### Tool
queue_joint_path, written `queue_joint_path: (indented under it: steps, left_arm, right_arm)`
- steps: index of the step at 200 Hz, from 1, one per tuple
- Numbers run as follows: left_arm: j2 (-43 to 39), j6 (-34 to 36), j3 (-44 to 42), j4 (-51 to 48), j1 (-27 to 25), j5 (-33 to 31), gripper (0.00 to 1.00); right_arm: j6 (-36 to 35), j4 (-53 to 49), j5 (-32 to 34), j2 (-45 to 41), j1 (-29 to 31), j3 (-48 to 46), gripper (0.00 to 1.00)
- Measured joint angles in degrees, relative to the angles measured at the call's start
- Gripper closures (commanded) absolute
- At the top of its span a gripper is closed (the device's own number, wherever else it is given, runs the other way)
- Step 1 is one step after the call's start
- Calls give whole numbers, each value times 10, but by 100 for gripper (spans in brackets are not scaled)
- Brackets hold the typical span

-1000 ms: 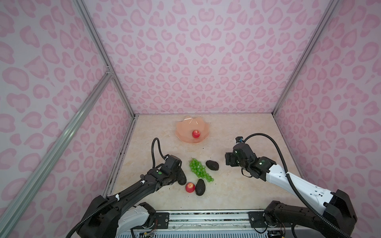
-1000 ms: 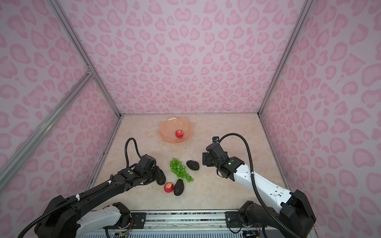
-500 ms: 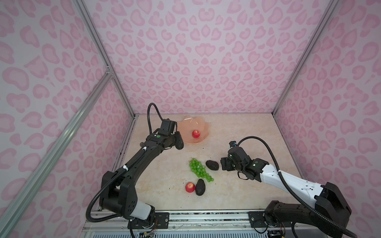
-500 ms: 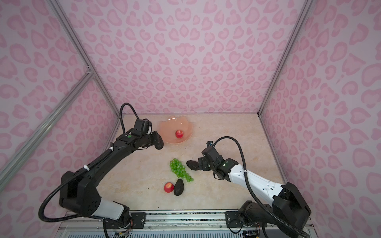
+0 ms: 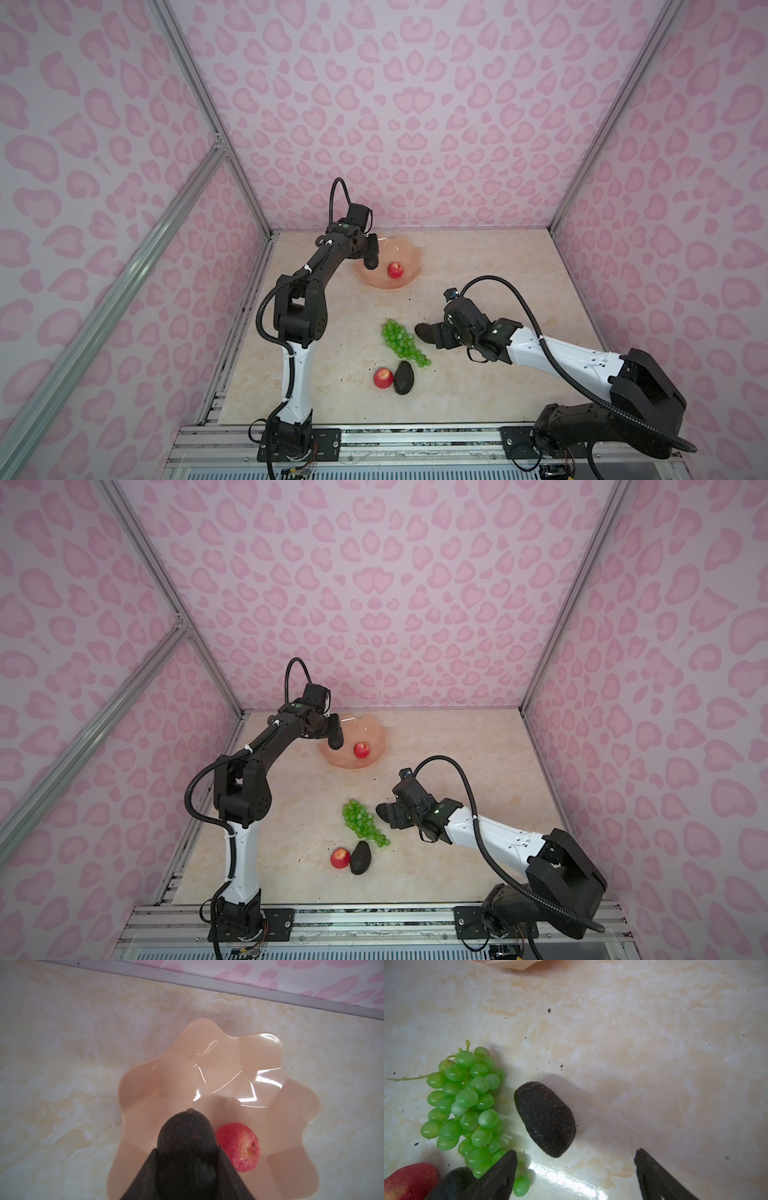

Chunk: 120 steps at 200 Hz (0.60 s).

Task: Place and organize the fake fruits in the fruit bowl
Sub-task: 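Drop the avocado in the bowl while the right gripper grasps another avocado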

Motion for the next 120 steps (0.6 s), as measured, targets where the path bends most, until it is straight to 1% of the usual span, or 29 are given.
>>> queue_joint_path:
  steps: [10,29,55,105,120]
  left_arm:
    - [15,1,11,-9,0,2,51]
    - [32,-2,19,-17,0,6,41]
    - [35,-9,19,-22,1,17,33]
    - [33,-26,26,-9,3,32,31]
    - [23,-34,12,5,4,32,31]
  right_arm:
    - [-6,2,-1,7,2,2,11]
    - [-15,8,-5,20,5,9,11]
    - [-32,18,-14,38,10,15,11]
    - [-60,30,-20,88,11,26,11]
    - [-69,35,-20,108,11,34,11]
